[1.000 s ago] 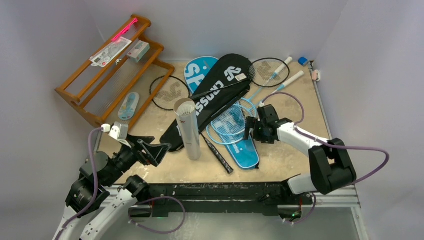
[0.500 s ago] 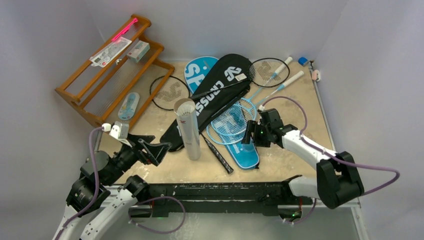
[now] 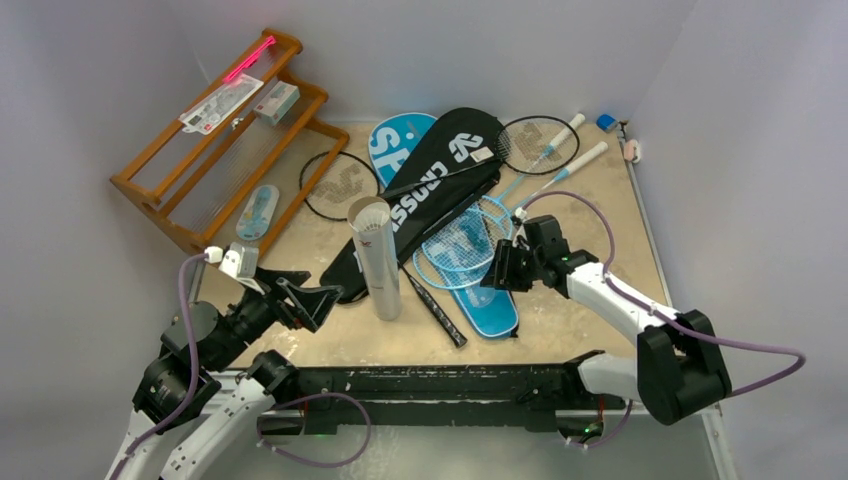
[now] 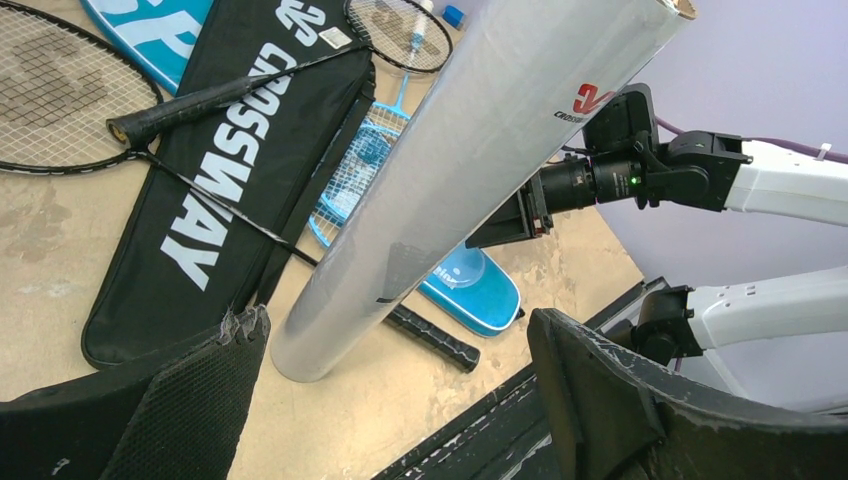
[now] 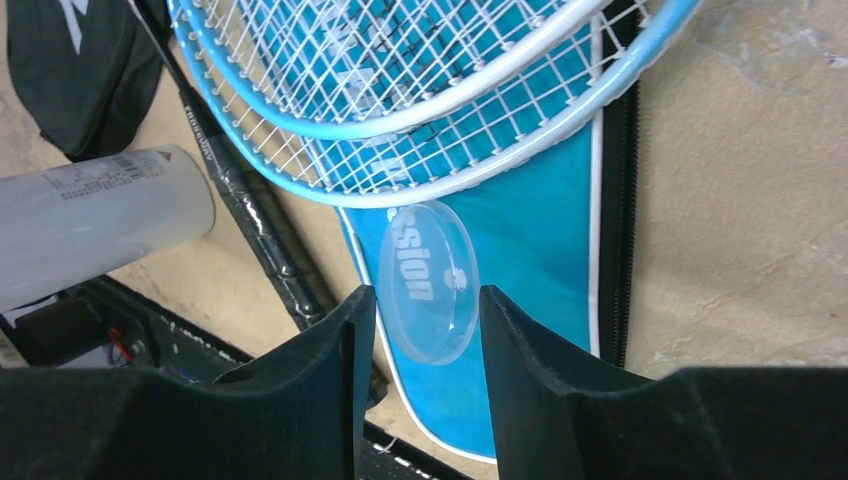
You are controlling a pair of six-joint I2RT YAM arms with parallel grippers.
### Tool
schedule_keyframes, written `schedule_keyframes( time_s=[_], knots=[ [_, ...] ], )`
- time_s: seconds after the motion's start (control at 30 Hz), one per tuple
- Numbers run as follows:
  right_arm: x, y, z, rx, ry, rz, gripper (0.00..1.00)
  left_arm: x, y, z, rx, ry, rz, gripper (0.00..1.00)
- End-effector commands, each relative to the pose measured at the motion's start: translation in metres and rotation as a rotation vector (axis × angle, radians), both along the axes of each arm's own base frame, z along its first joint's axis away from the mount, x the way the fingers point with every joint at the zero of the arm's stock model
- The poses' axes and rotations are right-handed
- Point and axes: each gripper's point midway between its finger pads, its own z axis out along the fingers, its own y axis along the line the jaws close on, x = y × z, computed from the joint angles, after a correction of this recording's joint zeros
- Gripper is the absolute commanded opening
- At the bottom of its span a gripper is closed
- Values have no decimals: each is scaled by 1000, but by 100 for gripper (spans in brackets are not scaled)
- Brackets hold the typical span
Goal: Pack up the badminton gear
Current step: Close the lid on the shuttle tube.
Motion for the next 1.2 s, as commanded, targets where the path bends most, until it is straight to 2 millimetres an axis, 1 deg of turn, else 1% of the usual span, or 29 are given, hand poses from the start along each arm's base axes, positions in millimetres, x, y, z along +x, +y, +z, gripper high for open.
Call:
schedule_keyframes(
  time_s=[0.0,0.27,0.43,0.53,0.57,0.67,0.73,0.9,1.0,1.17],
  knots=[
    [-1,15,10,84,-9,49,46,1,-2,6,-11,-27,-9,99],
    [-2,31,18,189,-8,82,46,2,-3,6,-8,-25,-9,99],
    [-1,39,13,232,8,93,46,1,-2,6,-11,-27,-7,99],
    [-1,40,8,235,21,92,46,1,-1,6,-15,-29,-2,100],
    [-2,40,6,235,26,91,45,1,0,7,-16,-30,0,100],
    [-2,39,5,234,30,88,31,0,0,6,-17,-29,-1,100],
    [-1,39,8,233,24,87,25,0,0,6,-17,-29,-1,100],
    [-1,37,23,218,-8,101,24,1,-1,6,-11,-27,-4,100],
    [1,35,41,207,-51,119,15,2,-2,8,-6,-36,-9,100],
    [8,35,82,202,-144,152,8,5,-7,6,16,-43,-27,100]
  ],
)
